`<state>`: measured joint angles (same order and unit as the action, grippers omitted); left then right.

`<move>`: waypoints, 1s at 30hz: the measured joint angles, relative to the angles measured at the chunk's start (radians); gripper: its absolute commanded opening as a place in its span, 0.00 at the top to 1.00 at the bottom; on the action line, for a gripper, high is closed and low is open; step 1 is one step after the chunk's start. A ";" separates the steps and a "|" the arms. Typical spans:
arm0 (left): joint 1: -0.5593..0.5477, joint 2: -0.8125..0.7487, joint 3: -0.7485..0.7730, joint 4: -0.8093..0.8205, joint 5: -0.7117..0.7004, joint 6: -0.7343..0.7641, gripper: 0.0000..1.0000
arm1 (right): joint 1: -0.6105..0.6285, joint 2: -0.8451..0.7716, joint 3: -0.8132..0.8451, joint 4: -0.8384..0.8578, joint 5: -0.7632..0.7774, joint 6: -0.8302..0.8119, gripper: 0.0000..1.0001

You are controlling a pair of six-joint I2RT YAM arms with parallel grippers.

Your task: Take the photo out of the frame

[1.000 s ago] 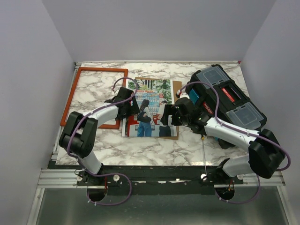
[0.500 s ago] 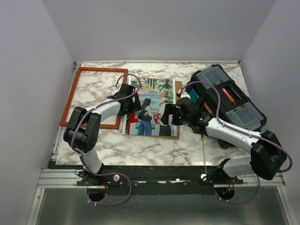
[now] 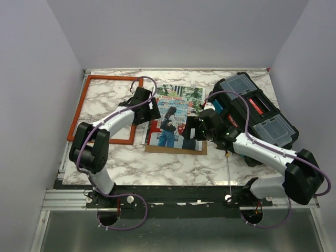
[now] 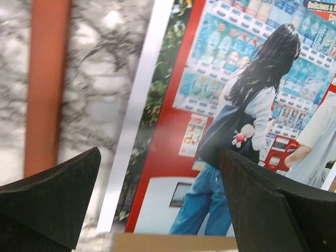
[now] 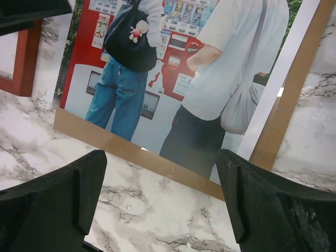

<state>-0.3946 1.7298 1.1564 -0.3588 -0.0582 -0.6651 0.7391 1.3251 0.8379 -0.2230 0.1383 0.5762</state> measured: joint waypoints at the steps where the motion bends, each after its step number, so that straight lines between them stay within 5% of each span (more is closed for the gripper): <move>1: 0.000 -0.012 -0.003 -0.019 -0.011 -0.009 0.01 | 0.000 -0.005 0.001 -0.004 0.003 -0.001 0.06; 9: 0.013 -0.333 -0.050 -0.194 -0.076 -0.035 0.01 | 0.000 -0.052 0.035 -0.069 0.043 -0.014 0.05; 20: 0.029 -0.909 0.077 -0.319 0.140 0.039 0.01 | 0.000 -0.279 0.267 -0.299 0.164 -0.042 0.00; 30: 0.029 -1.203 0.215 -0.423 0.182 0.084 0.01 | 0.000 -0.435 0.485 -0.527 0.304 -0.073 0.00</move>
<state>-0.3656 0.5266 1.3716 -0.7815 0.1242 -0.5812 0.7391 0.8898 1.3231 -0.7502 0.4427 0.5034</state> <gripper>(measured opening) 0.983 0.998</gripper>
